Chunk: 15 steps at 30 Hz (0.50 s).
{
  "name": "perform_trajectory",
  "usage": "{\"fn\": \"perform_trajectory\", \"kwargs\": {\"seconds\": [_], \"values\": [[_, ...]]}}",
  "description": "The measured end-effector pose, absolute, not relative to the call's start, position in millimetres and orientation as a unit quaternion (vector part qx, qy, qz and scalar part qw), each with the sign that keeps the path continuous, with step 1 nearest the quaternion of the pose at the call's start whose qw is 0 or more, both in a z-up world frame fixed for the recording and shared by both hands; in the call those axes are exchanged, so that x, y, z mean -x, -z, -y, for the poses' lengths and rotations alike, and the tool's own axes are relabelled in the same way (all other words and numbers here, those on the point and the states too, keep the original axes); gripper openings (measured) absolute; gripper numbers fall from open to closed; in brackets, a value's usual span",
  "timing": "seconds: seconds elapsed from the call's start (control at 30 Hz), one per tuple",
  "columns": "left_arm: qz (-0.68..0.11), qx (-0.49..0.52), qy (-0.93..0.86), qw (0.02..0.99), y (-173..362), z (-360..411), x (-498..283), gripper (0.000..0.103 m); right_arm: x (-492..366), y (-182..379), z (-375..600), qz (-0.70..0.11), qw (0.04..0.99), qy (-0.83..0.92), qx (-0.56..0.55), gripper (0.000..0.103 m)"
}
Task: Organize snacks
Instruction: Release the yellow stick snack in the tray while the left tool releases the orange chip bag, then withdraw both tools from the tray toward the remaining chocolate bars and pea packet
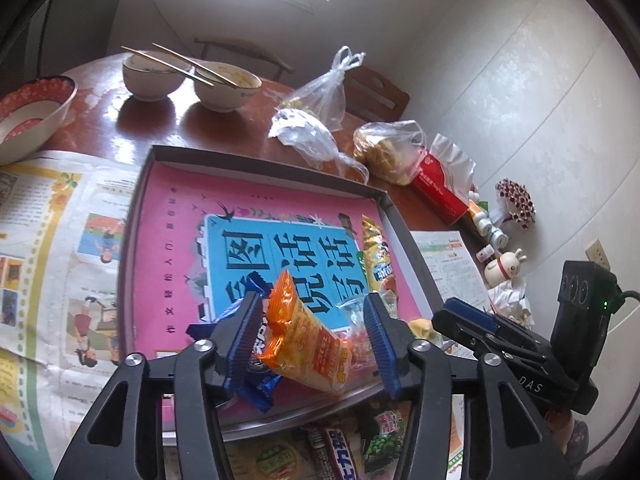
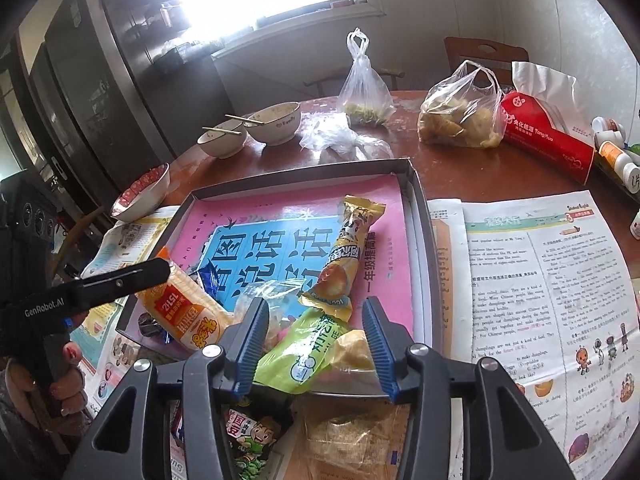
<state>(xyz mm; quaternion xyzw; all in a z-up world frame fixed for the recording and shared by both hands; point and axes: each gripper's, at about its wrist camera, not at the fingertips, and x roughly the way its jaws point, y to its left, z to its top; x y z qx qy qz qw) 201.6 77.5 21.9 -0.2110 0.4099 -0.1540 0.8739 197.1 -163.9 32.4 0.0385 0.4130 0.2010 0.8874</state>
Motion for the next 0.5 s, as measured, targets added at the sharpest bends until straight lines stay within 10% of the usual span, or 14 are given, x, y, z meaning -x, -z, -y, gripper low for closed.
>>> {"fn": "perform_trajectory", "kwargs": {"seconds": [0.5], "values": [[-0.386, 0.215, 0.135, 0.887, -41, -91, -182, 0.068, -184, -42, 167, -0.395, 0.894, -0.207, -0.043, 0.056]]}}
